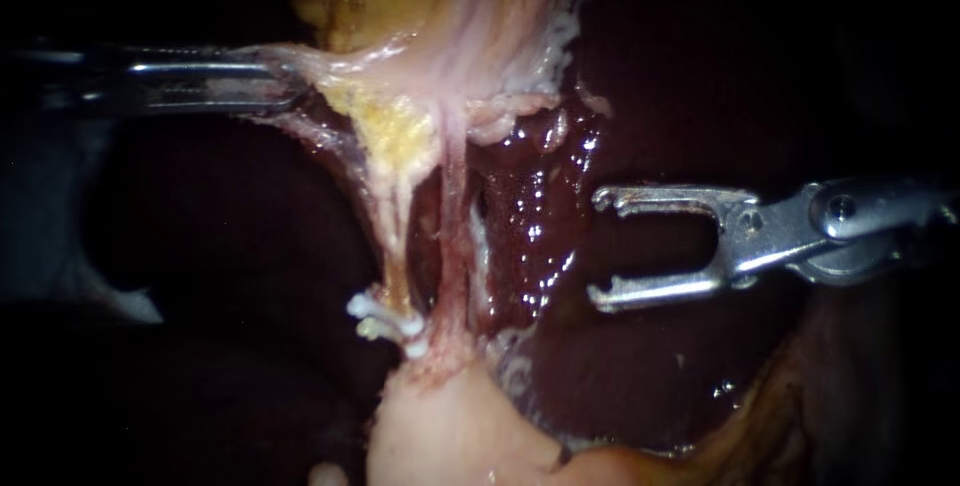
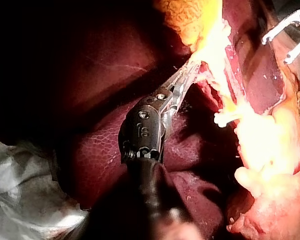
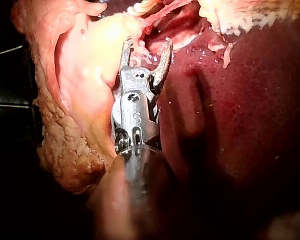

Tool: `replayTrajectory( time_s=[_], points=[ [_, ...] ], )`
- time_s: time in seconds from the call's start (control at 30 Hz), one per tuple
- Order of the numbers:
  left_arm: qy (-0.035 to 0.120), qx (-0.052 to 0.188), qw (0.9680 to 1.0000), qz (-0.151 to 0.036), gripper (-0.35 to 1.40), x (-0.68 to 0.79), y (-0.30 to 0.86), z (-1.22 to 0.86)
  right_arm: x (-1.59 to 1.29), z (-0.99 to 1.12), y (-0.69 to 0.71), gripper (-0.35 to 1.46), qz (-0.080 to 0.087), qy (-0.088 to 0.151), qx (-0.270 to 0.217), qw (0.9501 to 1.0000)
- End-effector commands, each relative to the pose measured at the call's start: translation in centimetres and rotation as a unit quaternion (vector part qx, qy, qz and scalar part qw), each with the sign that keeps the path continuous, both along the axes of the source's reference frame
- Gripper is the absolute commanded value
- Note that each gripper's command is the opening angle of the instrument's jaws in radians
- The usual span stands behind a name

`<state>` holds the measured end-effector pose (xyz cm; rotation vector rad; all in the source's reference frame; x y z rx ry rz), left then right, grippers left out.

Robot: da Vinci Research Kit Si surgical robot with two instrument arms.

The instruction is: Going back second clip left tube

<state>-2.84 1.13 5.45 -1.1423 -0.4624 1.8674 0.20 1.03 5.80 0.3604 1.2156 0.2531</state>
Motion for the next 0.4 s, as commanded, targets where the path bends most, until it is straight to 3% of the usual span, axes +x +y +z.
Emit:
replayTrajectory(
  time_s=[0.03,0.4],
  points=[
    [0.0,0.0,1.0,0.0,-0.35,-0.01,0.0,0.01,0.0,0.0,0.0,0.5,0.0,0.0,0.0,1.0],
    [0.0,-0.001,1.0,0.001,-0.35,-0.01,0.01,0.04,0.0,0.0,0.0,0.5,0.0,0.0,0.0,1.0]
  ],
)
